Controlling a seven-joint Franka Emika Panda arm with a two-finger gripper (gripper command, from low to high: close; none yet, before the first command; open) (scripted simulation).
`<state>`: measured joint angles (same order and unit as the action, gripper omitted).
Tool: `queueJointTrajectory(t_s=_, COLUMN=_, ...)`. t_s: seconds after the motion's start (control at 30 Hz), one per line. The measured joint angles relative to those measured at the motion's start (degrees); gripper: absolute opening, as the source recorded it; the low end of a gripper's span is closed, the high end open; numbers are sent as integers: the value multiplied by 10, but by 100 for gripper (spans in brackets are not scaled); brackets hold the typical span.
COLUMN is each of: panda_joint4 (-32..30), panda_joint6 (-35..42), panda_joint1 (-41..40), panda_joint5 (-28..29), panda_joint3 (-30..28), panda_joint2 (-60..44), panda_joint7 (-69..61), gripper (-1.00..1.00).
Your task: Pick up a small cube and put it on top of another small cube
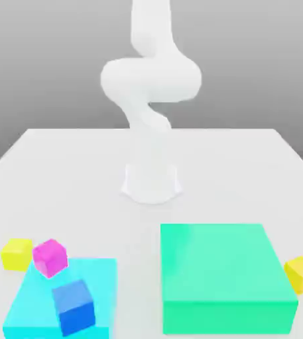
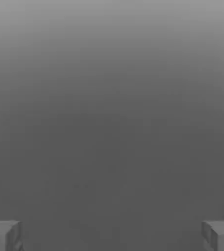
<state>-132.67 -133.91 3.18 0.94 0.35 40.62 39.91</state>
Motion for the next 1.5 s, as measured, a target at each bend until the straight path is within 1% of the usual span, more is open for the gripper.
queueJointTrajectory(t_s=0.4, panda_joint4=-43, panda_joint6=-102, panda_joint1=140, panda_joint5=25, panda_joint3=23, panda_joint2=-252, panda_joint7=-301, gripper=0)
queueJointTrajectory(t_s=0.67, panda_joint4=-71, panda_joint6=-169, panda_joint1=222, panda_joint5=32, panda_joint3=62, panda_joint2=-418, panda_joint7=-506, gripper=0)
queueJointTrajectory(t_s=0.83, panda_joint4=-88, panda_joint6=-211, panda_joint1=242, panda_joint5=50, panda_joint3=95, panda_joint2=-522, panda_joint7=-625, gripper=0)
queueJointTrajectory(t_s=0.9, panda_joint4=-88, panda_joint6=-235, panda_joint1=250, panda_joint5=66, panda_joint3=99, panda_joint2=-564, panda_joint7=-642, gripper=0)
queueJointTrajectory(t_s=1.0, panda_joint4=-77, panda_joint6=-281, panda_joint1=267, panda_joint5=91, panda_joint3=80, panda_joint2=-626, panda_joint7=-631, gripper=0)
queueJointTrajectory(t_s=1.03, panda_joint4=-73, panda_joint6=-297, panda_joint1=275, panda_joint5=98, panda_joint3=71, panda_joint2=-647, panda_joint7=-627, gripper=-100)
queueJointTrajectory(t_s=1.27, panda_joint4=-72, panda_joint6=-300, panda_joint1=275, panda_joint5=102, panda_joint3=71, panda_joint2=-652, panda_joint7=-624, gripper=-100)
queueJointTrajectory(t_s=1.43, panda_joint4=-89, panda_joint6=-231, panda_joint1=253, panda_joint5=64, panda_joint3=100, panda_joint2=-564, panda_joint7=-654, gripper=-100)
queueJointTrajectory(t_s=1.5, panda_joint4=-77, panda_joint6=-203, panda_joint1=230, panda_joint5=56, panda_joint3=87, panda_joint2=-540, panda_joint7=-674, gripper=-100)
